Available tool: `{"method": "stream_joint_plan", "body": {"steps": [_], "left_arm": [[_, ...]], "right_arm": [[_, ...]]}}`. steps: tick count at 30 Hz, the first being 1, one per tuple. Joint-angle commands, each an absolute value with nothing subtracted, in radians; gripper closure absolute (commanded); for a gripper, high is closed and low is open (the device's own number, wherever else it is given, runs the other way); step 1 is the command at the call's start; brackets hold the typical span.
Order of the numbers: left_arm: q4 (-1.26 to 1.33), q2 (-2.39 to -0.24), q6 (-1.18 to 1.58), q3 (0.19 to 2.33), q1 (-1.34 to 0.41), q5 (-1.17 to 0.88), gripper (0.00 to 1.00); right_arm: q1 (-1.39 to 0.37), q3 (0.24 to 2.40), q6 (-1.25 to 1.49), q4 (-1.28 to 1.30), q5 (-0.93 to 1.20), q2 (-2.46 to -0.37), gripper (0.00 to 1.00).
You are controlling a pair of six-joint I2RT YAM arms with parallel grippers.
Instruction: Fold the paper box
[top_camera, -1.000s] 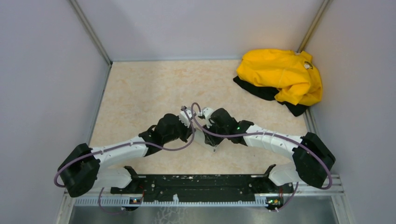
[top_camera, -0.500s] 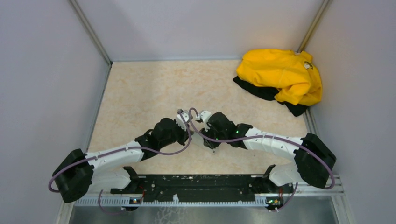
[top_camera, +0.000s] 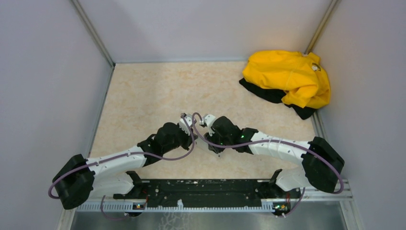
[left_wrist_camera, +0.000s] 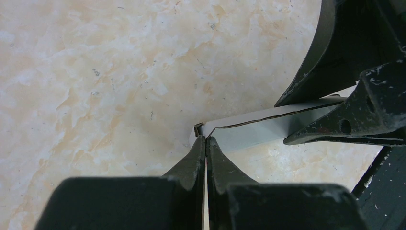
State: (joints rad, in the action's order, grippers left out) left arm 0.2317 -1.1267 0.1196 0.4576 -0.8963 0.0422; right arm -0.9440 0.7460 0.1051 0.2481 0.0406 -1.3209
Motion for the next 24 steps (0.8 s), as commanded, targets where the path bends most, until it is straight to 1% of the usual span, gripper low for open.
{"method": "stream_joint_plan", "body": {"steps": [1,4,10,17,20,21,22,24], "left_arm": [[0.201,-1.121,0.13,0.428,-0.905,0.052,0.96],[0.193,-1.141,0.139,0.438,-0.906,0.057,0.94],[0.179,-1.124,0.152,0.447,-0.908,0.044,0.87],[0.14,-1.105,0.151,0.475,-0.909,0.039,0.86],[0.169,-1.064,0.169,0.466,-0.909,0.062,0.84],[0.186,-1.059,0.183,0.465,-0.908,0.083,0.84],[0.2,-1.059,0.195,0.468,-0.908,0.098,0.87],[0.234,-1.068,0.218,0.485,-0.907,0.11,0.94]], "right_arm": [[-0.932,0.719,0.104,0.293,-0.102,-1.327,0.96],[-0.931,0.72,0.102,0.295,-0.112,-1.327,0.96],[-0.931,0.721,0.1,0.294,-0.115,-1.329,0.96],[-0.932,0.72,0.1,0.29,-0.114,-1.327,0.96],[-0.932,0.716,0.103,0.286,-0.112,-1.323,0.96],[-0.931,0.716,0.104,0.284,-0.109,-1.323,0.97],[-0.932,0.715,0.106,0.283,-0.106,-1.323,0.97],[-0.932,0.713,0.109,0.274,-0.094,-1.325,0.97]]}}
